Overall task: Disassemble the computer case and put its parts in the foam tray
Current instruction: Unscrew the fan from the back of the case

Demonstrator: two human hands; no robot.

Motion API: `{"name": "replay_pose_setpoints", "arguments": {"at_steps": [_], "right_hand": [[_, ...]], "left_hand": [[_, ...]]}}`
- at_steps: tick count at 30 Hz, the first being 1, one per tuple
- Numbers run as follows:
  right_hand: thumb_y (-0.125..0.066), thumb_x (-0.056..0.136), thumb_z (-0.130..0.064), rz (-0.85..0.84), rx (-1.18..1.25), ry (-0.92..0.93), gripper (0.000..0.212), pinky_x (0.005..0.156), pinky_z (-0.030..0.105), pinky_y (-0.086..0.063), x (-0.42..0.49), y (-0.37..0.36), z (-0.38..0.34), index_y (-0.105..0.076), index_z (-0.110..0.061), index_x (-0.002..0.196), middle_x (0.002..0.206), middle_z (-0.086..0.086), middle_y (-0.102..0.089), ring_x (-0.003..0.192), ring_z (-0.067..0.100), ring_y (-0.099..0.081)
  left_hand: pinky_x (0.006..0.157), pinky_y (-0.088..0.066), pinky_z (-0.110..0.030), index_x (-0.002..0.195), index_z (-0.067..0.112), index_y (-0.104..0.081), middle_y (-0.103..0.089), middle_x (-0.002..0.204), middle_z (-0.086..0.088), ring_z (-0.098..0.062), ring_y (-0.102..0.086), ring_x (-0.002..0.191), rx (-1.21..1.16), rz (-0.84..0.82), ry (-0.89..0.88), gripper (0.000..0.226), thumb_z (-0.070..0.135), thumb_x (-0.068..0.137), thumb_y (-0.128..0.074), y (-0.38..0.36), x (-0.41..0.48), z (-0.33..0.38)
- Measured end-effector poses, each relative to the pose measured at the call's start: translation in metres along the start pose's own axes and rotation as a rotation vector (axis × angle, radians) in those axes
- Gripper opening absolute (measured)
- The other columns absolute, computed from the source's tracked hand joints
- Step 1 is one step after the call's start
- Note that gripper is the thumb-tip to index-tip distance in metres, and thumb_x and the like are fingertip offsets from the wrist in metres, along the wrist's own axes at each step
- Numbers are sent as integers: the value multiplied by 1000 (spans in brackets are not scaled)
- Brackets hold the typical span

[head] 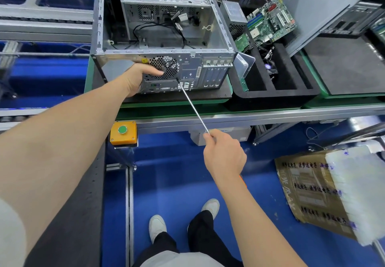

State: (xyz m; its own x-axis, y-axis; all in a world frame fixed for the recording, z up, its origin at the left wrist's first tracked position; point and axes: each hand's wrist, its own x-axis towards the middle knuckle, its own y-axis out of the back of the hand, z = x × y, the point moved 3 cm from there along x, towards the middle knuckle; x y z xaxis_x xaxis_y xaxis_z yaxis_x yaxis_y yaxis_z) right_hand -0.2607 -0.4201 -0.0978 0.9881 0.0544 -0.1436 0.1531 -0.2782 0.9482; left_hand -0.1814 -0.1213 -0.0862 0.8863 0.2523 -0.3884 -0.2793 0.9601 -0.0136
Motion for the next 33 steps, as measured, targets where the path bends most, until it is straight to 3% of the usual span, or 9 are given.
{"name": "replay_pose_setpoints", "arguments": {"at_steps": [3, 6, 9, 13, 18, 21, 27, 31, 33], "right_hand": [[-53, 106, -40, -264, 520, -32, 28, 58, 31, -47, -2, -2, 2, -72, -28, 90, 65, -5, -69, 62, 15, -59], [-49, 111, -39, -654, 1004, -224, 36, 48, 29, -35, -2, -3, -5, -78, -19, 106, 64, 1, -60, 52, 14, -42], [-44, 111, -26, -991, 1396, -352, 35, 44, 26, -30, -5, 3, -15, -72, -9, 122, 70, 0, -51, 54, 13, -35], [-44, 110, -17, -1129, 1750, -382, 23, 37, 20, -33, -9, 10, -24, -65, -9, 115, 68, -4, -51, 42, 7, -37], [-44, 111, -12, -939, 1562, -281, 23, 37, 19, -34, -5, 7, -25, -65, -3, 113, 74, 4, -65, 39, 5, -35], [-44, 112, -12, -834, 1360, -218, 24, 41, 20, -33, -1, 2, -28, -68, -5, 112, 74, 8, -70, 42, 8, -35], [-47, 113, -17, -732, 1158, -183, 26, 44, 21, -42, 0, -5, -25, -72, -9, 112, 83, 16, -77, 47, 11, -51], [-47, 113, -18, -693, 1095, -163, 26, 47, 22, -46, 0, -5, -19, -72, -11, 112, 85, 15, -78, 49, 11, -54], [-47, 113, -18, -693, 1092, -164, 27, 47, 22, -45, 0, -6, -17, -72, -11, 112, 84, 15, -78, 48, 11, -53]], "left_hand": [[124, -24, -47, 93, 18, -75, -62, 141, -4, -26, -45, 141, 4, -3, -17, 33, 25, 61, -74, -1, -2, 2], [124, -23, -47, 96, 18, -74, -60, 142, -3, -25, -43, 142, 19, -15, -24, 32, 25, 64, -75, -1, -3, 3], [123, -24, -46, 94, 19, -74, -65, 134, 1, -24, -46, 138, 41, -11, -30, 12, 15, 84, -70, -1, 0, 2], [121, -27, -41, 92, 19, -74, -68, 124, 4, -22, -49, 136, 47, -4, -27, 11, 16, 82, -72, 2, 3, 0], [109, -36, -33, 88, 20, -75, -75, 97, 17, -17, -55, 120, 36, -22, -35, 16, 9, 91, -64, 1, 6, 1], [118, -29, -39, 90, 20, -74, -71, 115, 8, -21, -51, 128, 25, -21, -33, 9, 14, 85, -70, 1, 6, 4], [114, -15, -37, 125, 11, -68, -43, 154, 2, -18, -27, 144, 46, -76, 22, 61, 23, 65, -73, 2, 4, 8], [123, -18, -45, 114, 13, -66, -56, 143, -1, -21, -40, 138, -53, 25, -9, 59, 20, 57, -79, 3, 5, 2], [119, -29, -46, 105, 23, -52, -58, 131, 0, -20, -48, 129, -120, 133, -29, 58, 19, 55, -81, 0, 0, -4]]}}
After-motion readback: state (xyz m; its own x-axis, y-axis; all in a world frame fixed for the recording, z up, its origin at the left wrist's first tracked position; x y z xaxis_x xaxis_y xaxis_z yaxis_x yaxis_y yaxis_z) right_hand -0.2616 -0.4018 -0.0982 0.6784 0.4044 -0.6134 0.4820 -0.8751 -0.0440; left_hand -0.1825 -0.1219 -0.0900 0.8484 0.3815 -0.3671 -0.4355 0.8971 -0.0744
